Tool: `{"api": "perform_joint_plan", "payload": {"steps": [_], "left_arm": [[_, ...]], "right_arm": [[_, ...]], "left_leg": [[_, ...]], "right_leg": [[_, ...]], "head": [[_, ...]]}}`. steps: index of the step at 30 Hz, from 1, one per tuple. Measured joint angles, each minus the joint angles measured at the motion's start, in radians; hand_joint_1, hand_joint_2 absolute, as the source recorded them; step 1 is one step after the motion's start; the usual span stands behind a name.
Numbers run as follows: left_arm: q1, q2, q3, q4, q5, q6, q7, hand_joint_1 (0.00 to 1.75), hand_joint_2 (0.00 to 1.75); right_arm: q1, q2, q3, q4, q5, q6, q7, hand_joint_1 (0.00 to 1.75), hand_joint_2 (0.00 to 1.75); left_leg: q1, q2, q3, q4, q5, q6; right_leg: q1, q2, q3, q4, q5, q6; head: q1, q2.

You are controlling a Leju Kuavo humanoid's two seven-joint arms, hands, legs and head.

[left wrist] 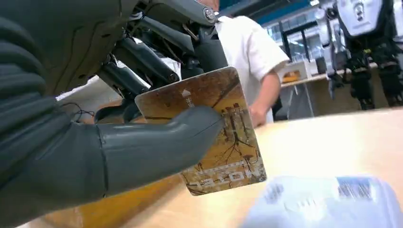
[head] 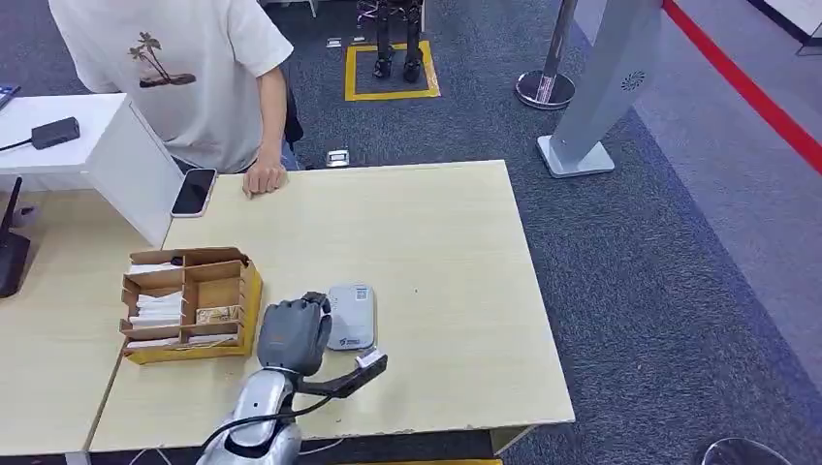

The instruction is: Pass the card to the sensor for recognition and then transmit it.

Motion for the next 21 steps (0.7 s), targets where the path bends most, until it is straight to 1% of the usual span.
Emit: {"api": "perform_joint_plan", "payload": {"steps": [4, 6, 8, 12, 19, 21], "left_arm": [[0.010, 0.032, 0.035, -0.119, 0.000, -0.022, 0.037, 1.75, 1.75], [0.016, 0.050, 0.052, -0.166, 0.000, -0.035, 0.049, 1.75, 1.75], [0.022, 0.067, 0.056, -0.198, 0.000, -0.034, 0.069, 1.75, 1.75], [0.030, 0.099, 0.068, -0.237, 0.000, -0.029, 0.102, 1.75, 1.75], [0.032, 0.140, 0.074, -0.267, 0.000, -0.032, 0.124, 1.75, 1.75], [0.032, 0.156, 0.074, -0.274, 0.000, -0.035, 0.151, 1.75, 1.75]], "right_arm": [[0.000, 0.000, -0.003, 0.000, 0.000, -0.001, 0.002, 0.00, 0.00], [0.000, 0.000, -0.006, 0.000, 0.000, -0.001, 0.002, 0.00, 0.00], [0.000, 0.000, -0.008, 0.000, -0.001, -0.001, 0.002, 0.00, 0.00], [0.000, 0.000, -0.013, 0.000, -0.007, -0.004, 0.003, 0.00, 0.00], [0.000, 0.001, -0.017, 0.000, -0.012, -0.004, 0.012, 0.00, 0.00], [0.000, 0.001, -0.017, 0.000, -0.010, -0.005, 0.012, 0.00, 0.00]], "left_leg": [[0.000, 0.000, 0.000, 0.000, 0.000, 0.000], [0.001, 0.000, 0.000, 0.000, 0.000, 0.000], [0.001, 0.000, 0.000, 0.000, 0.000, 0.000], [0.000, 0.000, 0.000, 0.000, 0.000, -0.001], [0.000, 0.000, 0.000, 0.000, 0.000, 0.000], [0.000, 0.000, 0.000, 0.000, 0.000, -0.001]], "right_leg": [[0.000, 0.000, 0.000, 0.000, 0.000, 0.000], [0.000, 0.000, 0.000, 0.000, 0.000, 0.000], [0.000, 0.000, 0.000, 0.000, 0.000, 0.000], [0.000, 0.000, 0.000, 0.000, 0.000, 0.000], [0.000, 0.000, 0.000, 0.000, 0.000, 0.000], [0.000, 0.000, 0.000, 0.000, 0.000, 0.000]], "head": [[0.000, 0.000], [0.000, 0.000], [0.000, 0.000], [0.000, 0.000], [0.000, 0.000], [0.000, 0.000]]}}
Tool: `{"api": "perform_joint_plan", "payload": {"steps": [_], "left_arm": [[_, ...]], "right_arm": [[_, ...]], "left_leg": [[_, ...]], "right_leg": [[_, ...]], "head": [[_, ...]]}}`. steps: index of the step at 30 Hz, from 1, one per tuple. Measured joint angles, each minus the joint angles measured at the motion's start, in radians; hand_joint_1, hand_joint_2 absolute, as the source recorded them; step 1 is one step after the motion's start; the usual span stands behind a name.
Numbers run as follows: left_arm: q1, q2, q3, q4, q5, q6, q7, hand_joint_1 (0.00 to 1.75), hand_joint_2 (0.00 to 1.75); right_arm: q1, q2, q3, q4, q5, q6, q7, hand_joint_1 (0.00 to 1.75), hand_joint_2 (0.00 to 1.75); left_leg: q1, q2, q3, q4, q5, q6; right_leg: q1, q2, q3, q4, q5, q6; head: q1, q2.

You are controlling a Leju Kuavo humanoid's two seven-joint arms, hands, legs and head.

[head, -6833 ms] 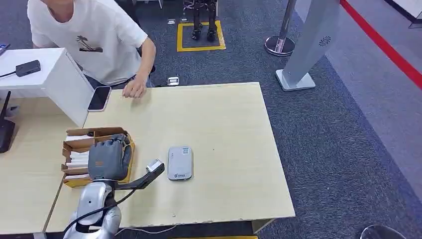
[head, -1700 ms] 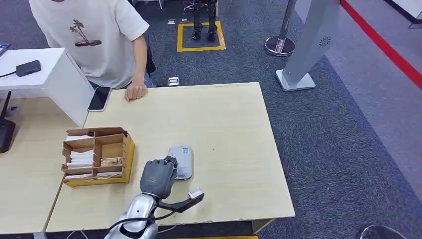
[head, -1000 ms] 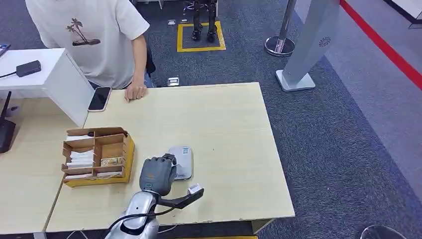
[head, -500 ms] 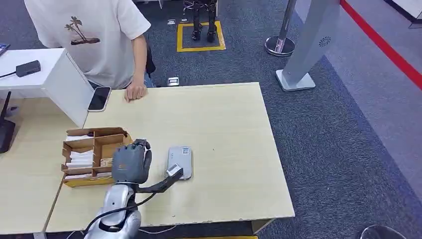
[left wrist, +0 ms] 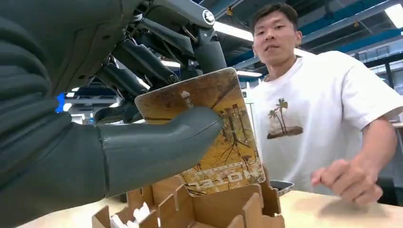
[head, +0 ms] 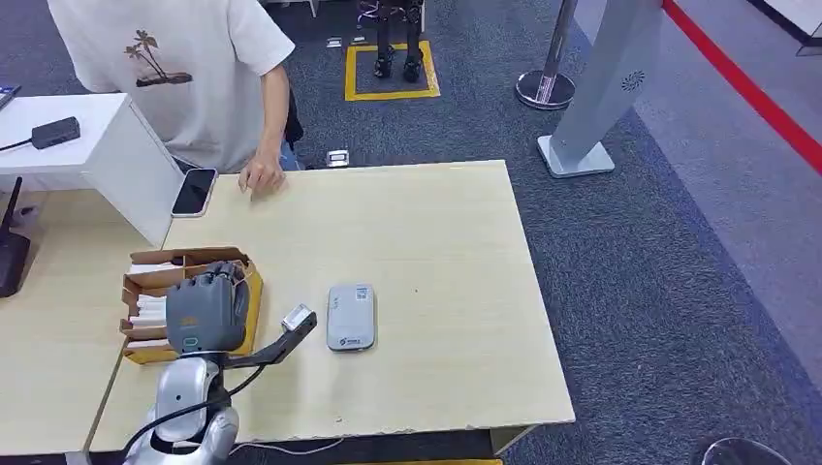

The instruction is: Pass the card to the sensor for recognition and then transmit it.

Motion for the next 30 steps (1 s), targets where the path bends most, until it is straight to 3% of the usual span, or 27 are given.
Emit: {"api": "perform_joint_plan", "payload": {"steps": [11, 30], "left_arm": [[0.001, 0.055, 0.023, -0.002, 0.000, -0.002, 0.019, 1.75, 1.75], [0.001, 0.067, 0.025, -0.002, 0.000, 0.000, 0.019, 1.75, 1.75]], "right_arm": [[0.000, 0.000, 0.000, 0.000, 0.012, 0.000, 0.005, 0.00, 0.00], [0.000, 0.000, 0.000, 0.000, 0.012, 0.000, 0.005, 0.00, 0.00]], "left_leg": [[0.000, 0.000, 0.000, 0.000, 0.000, 0.000], [0.000, 0.000, 0.000, 0.000, 0.000, 0.000]], "right_leg": [[0.000, 0.000, 0.000, 0.000, 0.000, 0.000], [0.000, 0.000, 0.000, 0.000, 0.000, 0.000]], "head": [[0.000, 0.000], [0.000, 0.000]]}}
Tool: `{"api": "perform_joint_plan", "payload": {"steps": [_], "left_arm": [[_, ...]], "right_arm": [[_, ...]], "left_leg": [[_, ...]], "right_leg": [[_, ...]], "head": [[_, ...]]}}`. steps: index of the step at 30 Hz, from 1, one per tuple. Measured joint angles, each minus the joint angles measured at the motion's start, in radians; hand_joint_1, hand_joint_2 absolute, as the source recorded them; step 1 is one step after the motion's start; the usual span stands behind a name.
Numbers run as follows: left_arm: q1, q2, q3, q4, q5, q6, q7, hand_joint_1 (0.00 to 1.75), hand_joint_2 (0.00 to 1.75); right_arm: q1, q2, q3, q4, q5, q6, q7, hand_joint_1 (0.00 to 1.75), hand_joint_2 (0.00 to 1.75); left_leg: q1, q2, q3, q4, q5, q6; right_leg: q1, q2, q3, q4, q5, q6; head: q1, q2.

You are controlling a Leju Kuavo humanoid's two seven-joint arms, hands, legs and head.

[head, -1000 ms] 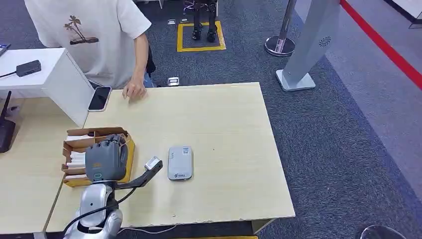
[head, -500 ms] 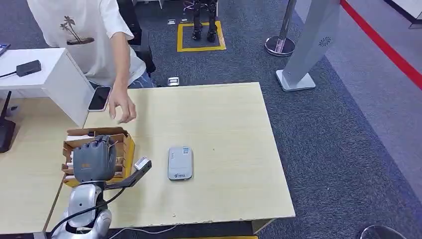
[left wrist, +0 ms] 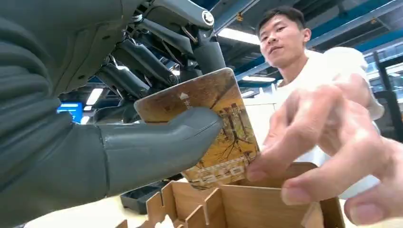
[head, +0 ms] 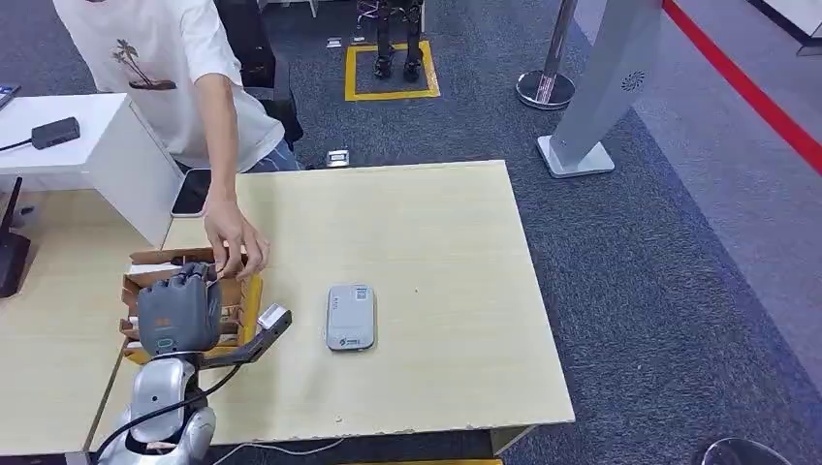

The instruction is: Pass the card to the sensor for recognition and then transmit it.

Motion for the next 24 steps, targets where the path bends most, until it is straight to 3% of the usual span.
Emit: {"api": "perform_joint_plan", "payload": {"steps": [14, 17, 18, 19, 20, 24], "left_arm": [[-0.022, 0.024, 0.000, 0.000, 0.000, -0.021, 0.003, 1.75, 1.75], [-0.034, 0.047, -0.006, 0.000, 0.000, -0.029, 0.046, 1.75, 1.75], [-0.043, 0.056, -0.007, 0.000, 0.000, -0.037, 0.050, 0.00, 1.75], [-0.050, 0.064, -0.007, 0.000, 0.000, -0.044, 0.052, 0.00, 1.75], [-0.056, 0.068, -0.007, 0.000, 0.000, -0.050, 0.053, 0.00, 0.00], [-0.068, 0.082, -0.010, 0.000, 0.000, -0.072, 0.062, 0.00, 0.00]], "right_arm": [[0.000, 0.001, 0.000, 0.000, 0.003, 0.004, 0.004, 0.00, 0.00], [0.000, 0.002, 0.000, 0.000, 0.000, 0.004, 0.001, 0.00, 0.00], [0.000, 0.002, 0.000, 0.000, 0.000, 0.005, 0.000, 0.00, 0.00], [0.000, 0.002, 0.000, 0.000, 0.000, 0.005, 0.000, 0.00, 0.00], [0.000, 0.002, 0.000, 0.000, 0.000, 0.006, 0.000, 0.00, 0.00], [-0.001, 0.002, 0.000, 0.000, -0.003, 0.005, -0.003, 0.00, 0.00]], "left_leg": [[0.000, 0.000, 0.000, 0.000, 0.000, 0.000], [0.000, 0.000, 0.000, 0.000, 0.000, 0.000], [0.000, 0.000, 0.001, 0.000, 0.000, 0.000], [0.000, 0.000, 0.001, 0.000, 0.000, 0.000], [0.000, 0.000, 0.001, 0.000, 0.000, -0.001], [0.000, 0.000, 0.000, 0.000, 0.001, -0.001]], "right_leg": [[0.000, 0.000, 0.000, 0.000, 0.000, 0.000], [0.000, 0.001, 0.000, 0.000, 0.000, 0.000], [0.000, 0.001, 0.000, 0.000, 0.000, 0.000], [0.000, 0.001, 0.000, 0.000, 0.000, 0.000], [0.000, 0.000, 0.000, 0.000, 0.000, 0.000], [0.000, 0.001, 0.000, 0.000, 0.000, 0.000]], "head": [[0.000, 0.000], [0.000, 0.000], [0.000, 0.000], [0.000, 0.000], [0.000, 0.000], [0.000, 0.000]]}}
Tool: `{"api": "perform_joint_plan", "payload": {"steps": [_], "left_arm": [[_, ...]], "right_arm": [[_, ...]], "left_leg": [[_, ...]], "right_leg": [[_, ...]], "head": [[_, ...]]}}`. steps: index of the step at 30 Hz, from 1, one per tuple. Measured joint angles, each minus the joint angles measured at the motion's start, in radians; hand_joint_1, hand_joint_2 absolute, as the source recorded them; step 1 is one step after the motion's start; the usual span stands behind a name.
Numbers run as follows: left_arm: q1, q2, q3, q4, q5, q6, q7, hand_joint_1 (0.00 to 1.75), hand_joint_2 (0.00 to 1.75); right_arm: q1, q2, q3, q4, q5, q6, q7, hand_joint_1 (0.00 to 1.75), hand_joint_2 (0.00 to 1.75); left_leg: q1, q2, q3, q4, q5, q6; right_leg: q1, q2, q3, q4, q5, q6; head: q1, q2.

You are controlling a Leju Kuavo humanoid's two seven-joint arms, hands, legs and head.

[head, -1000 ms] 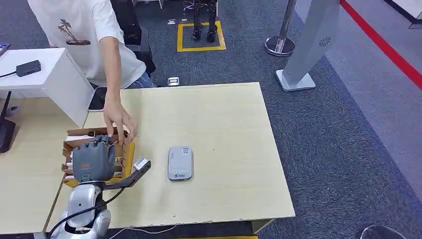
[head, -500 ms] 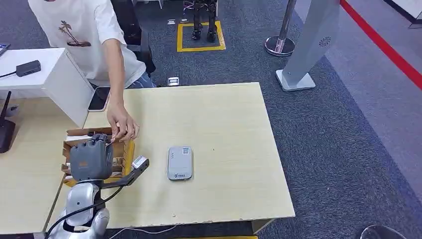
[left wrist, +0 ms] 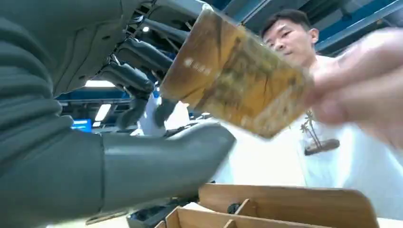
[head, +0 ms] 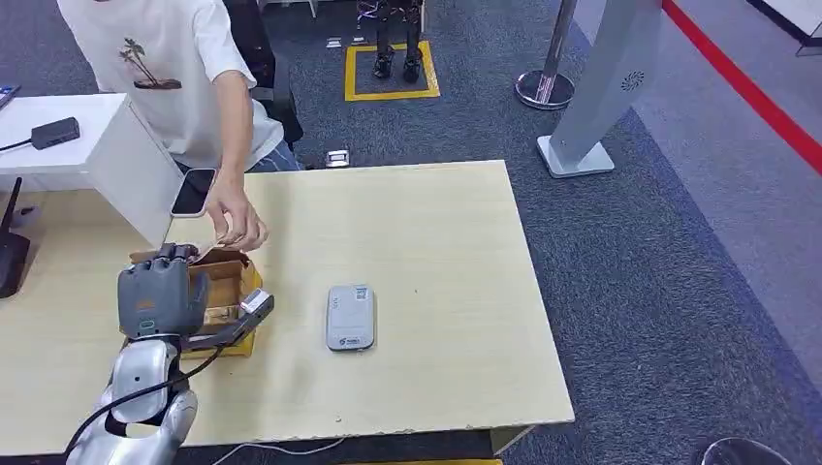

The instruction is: Pass the card to the sensor for recognition and then transmit it.

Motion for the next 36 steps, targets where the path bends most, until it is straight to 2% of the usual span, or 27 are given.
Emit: {"api": "perform_joint_plan", "payload": {"steps": [6, 7, 15, 17, 19, 21, 32, 33, 36], "left_arm": [[-0.017, 0.022, -0.023, 0.000, 0.000, -0.003, 0.033, 0.00, 0.00], [-0.017, 0.025, -0.028, 0.000, 0.000, -0.003, 0.035, 0.00, 1.75], [-0.017, 0.038, -0.069, -0.008, 0.000, -0.011, 0.049, 0.00, 1.75], [-0.016, 0.034, -0.073, -0.013, 0.000, -0.017, 0.029, 0.00, 1.75], [-0.010, 0.020, -0.074, -0.018, 0.000, -0.023, -0.025, 0.00, 1.75], [-0.002, 0.008, -0.074, -0.022, 0.000, -0.030, -0.050, 0.00, 1.75], [0.008, -0.020, -0.074, -0.023, 0.000, -0.030, -0.061, 0.00, 1.75], [0.008, -0.022, -0.074, -0.023, 0.000, -0.032, -0.073, 0.00, 1.75], [0.018, -0.048, -0.072, -0.023, 0.000, -0.054, -0.158, 0.00, 1.75]], "right_arm": [[0.000, 0.000, -0.002, 0.000, -0.012, -0.001, -0.002, 0.00, 0.00], [0.000, 0.000, -0.003, 0.000, -0.013, -0.001, -0.002, 0.00, 0.00], [0.000, 0.000, -0.005, 0.000, -0.012, 0.000, -0.002, 0.00, 0.00], [0.000, 0.000, -0.005, 0.000, -0.012, -0.001, -0.002, 0.00, 0.00], [0.000, 0.000, -0.005, 0.000, -0.012, -0.001, -0.002, 0.00, 0.00], [0.000, 0.000, -0.005, 0.000, -0.012, -0.001, -0.002, 0.00, 0.00], [0.000, 0.000, -0.005, 0.000, -0.012, -0.001, -0.002, 0.00, 0.00], [0.000, 0.000, -0.005, 0.000, -0.012, -0.001, -0.002, 0.00, 0.00], [0.000, 0.000, -0.005, 0.000, -0.012, -0.001, -0.002, 0.00, 0.00]], "left_leg": [[0.000, 0.000, 0.000, 0.000, 0.000, 0.000], [0.000, 0.000, 0.000, 0.000, 0.000, 0.000], [0.000, 0.000, 0.000, 0.000, 0.000, 0.000], [0.000, 0.000, 0.000, 0.000, 0.000, 0.000], [0.000, 0.000, 0.000, 0.000, 0.000, 0.000], [0.000, 0.000, 0.000, 0.000, 0.000, 0.000], [0.000, 0.000, 0.000, 0.000, 0.000, 0.000], [0.000, 0.000, 0.000, 0.000, 0.000, 0.000], [0.000, -0.001, 0.000, 0.000, 0.000, 0.000]], "right_leg": [[0.000, 0.000, 0.000, 0.000, 0.000, 0.000], [0.000, 0.000, 0.000, 0.000, 0.000, 0.000], [0.000, 0.000, 0.000, 0.000, 0.000, 0.000], [0.000, 0.000, 0.000, 0.000, 0.000, 0.000], [0.000, 0.000, 0.000, 0.000, 0.000, 0.000], [0.000, 0.000, 0.000, 0.000, 0.000, 0.000], [0.000, 0.000, 0.000, 0.000, 0.000, 0.000], [0.000, 0.000, 0.000, 0.000, 0.000, 0.000], [0.000, -0.001, 0.000, 0.000, 0.000, 0.000]], "head": [[0.000, 0.000], [0.000, 0.000], [0.000, 0.000], [0.000, 0.000], [0.000, 0.000], [0.000, 0.000], [0.000, 0.000], [0.000, 0.000], [0.000, 0.000]]}}
